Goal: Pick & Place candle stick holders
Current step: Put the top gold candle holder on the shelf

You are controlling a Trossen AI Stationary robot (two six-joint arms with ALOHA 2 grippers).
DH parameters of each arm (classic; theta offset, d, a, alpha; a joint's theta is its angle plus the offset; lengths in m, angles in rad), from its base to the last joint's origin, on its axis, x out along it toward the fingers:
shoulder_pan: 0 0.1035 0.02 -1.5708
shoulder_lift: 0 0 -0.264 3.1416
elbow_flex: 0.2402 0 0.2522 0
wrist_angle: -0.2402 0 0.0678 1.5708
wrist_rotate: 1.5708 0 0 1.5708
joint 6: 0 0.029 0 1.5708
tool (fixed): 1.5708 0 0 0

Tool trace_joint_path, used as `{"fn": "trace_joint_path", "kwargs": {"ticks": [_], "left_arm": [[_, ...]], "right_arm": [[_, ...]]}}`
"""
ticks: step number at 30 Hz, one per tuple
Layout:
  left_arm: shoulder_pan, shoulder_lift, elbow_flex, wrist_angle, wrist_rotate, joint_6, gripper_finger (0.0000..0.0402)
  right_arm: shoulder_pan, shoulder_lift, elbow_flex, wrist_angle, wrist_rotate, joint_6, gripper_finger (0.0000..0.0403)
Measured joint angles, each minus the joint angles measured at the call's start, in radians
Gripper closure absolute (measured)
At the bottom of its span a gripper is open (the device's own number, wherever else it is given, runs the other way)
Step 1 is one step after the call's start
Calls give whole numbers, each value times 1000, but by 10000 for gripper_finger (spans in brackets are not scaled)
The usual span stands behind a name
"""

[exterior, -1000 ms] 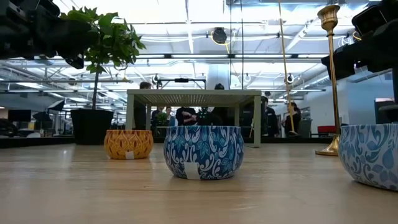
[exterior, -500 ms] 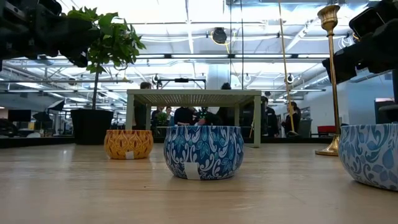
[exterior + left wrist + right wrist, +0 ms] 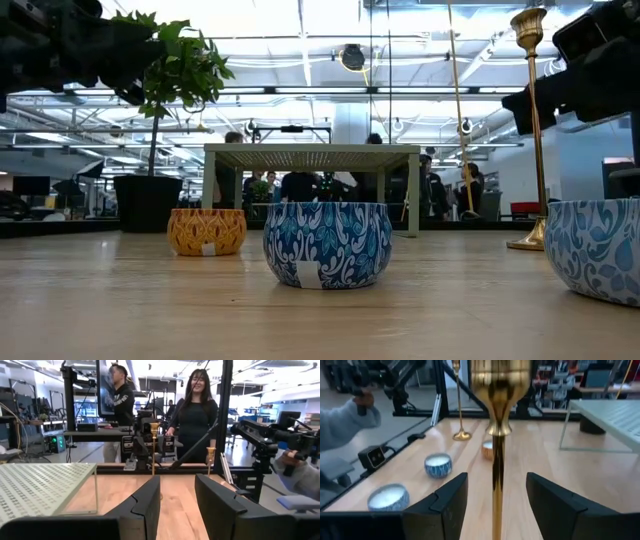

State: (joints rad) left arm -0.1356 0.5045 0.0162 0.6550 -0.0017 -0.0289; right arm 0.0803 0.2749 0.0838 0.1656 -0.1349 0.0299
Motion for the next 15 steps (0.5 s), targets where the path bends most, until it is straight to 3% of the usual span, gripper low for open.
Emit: {"fn": "trace_joint_path", "kwargs": {"ticks": [4,11,15], "left_arm": [[0,14,0,1,0,0,273],[0,15,0,13,-1,2,273],[0,14,0,35,-4,4,273]], "right_arm": [[0,35,-39,81,3,-7,253],[-1,47,-41,134,23,-47,385],[-1,48,-42,201,87,-29,388]]}}
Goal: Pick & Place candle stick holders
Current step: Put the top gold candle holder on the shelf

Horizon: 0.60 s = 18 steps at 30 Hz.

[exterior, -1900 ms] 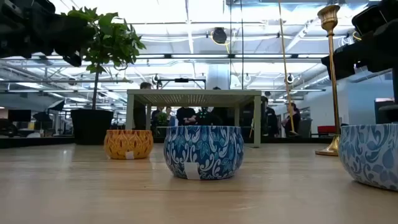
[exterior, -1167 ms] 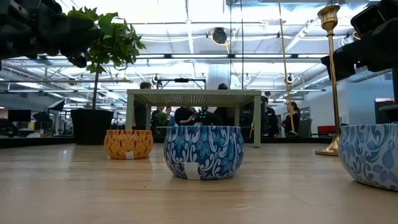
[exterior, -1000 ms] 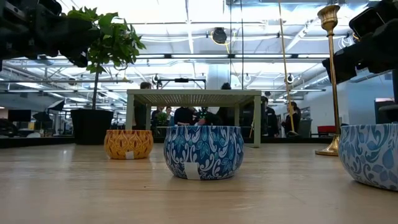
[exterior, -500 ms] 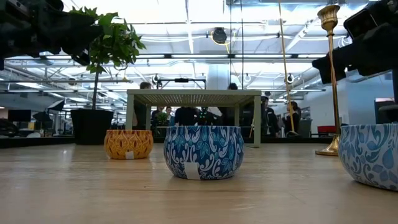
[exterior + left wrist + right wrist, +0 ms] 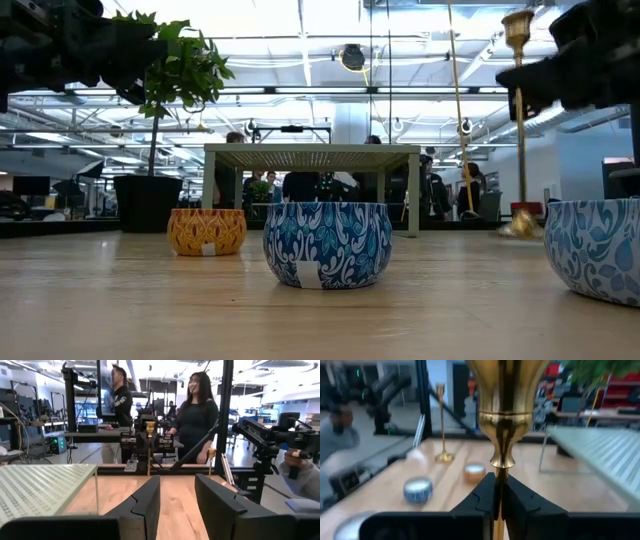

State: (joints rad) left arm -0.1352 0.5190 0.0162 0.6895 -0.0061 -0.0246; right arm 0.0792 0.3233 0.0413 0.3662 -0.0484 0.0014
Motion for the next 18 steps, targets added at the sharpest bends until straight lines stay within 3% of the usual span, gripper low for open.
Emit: {"fn": "trace_joint_path", "kwargs": {"ticks": [7,10,14,18], "left_arm": [[0,0,0,11,0,0,273],[0,0,0,11,-1,-1,273],[0,0,0,12,0,-6,273],[0,0,0,20,-2,-6,273]], "right_arm": [[0,1,24,228,182,66,394],[0,8,72,190,267,90,394],[0,34,204,135,291,66,395],[-3,123,372,-38,400,-16,395]]}}
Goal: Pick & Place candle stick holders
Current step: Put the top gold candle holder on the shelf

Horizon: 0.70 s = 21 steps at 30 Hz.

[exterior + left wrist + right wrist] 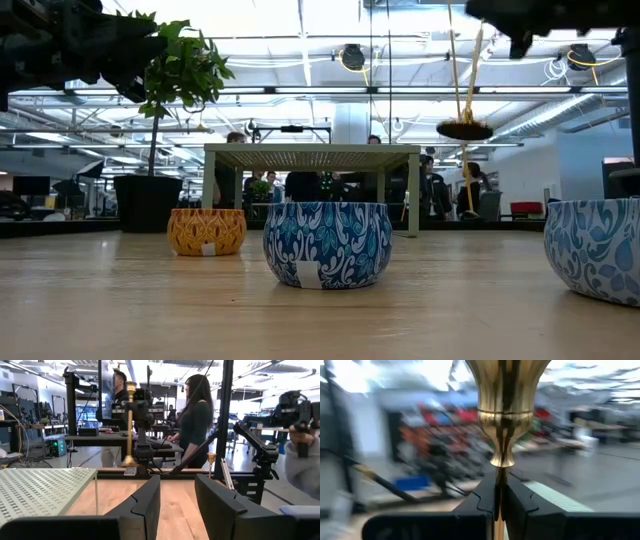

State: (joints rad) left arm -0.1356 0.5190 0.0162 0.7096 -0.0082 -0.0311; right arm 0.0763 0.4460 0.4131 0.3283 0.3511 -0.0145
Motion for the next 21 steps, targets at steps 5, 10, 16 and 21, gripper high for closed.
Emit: {"fn": "trace_joint_path", "kwargs": {"ticks": [5,10,16,21], "left_arm": [[0,0,0,2,0,0,273],[0,0,0,3,0,0,273],[0,0,0,3,1,0,273],[0,0,0,3,1,0,273]], "right_arm": [[-60,169,218,-103,38,-111,395],[-171,335,385,-132,-30,-174,395],[-367,504,520,-130,-296,-120,395],[-534,650,597,-111,-441,-68,395]]}}
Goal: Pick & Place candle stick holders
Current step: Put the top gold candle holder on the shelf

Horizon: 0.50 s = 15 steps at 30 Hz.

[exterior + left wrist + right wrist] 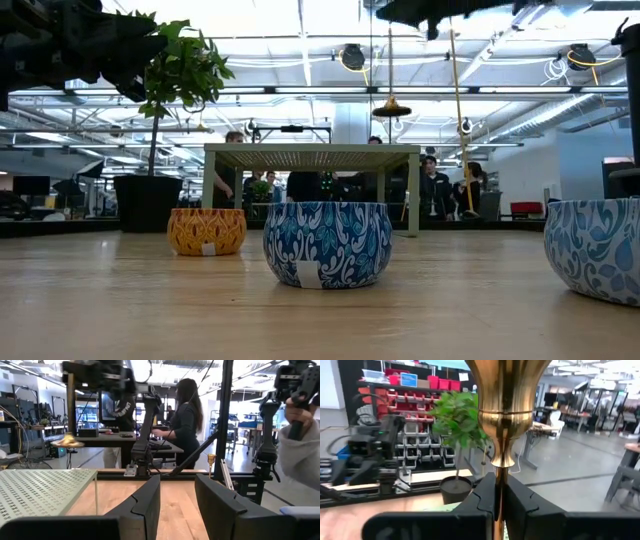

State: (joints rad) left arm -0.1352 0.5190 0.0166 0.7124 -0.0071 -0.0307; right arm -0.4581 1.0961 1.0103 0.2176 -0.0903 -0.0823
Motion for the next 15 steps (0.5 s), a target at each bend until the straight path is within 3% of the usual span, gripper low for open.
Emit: {"fn": "trace_joint_path", "kwargs": {"ticks": [7,15], "left_arm": [[0,0,0,0,1,0,273],[0,0,0,-4,2,0,273]], "right_arm": [[-176,182,29,180,-139,99,396],[-252,308,30,290,-150,130,396]]}}
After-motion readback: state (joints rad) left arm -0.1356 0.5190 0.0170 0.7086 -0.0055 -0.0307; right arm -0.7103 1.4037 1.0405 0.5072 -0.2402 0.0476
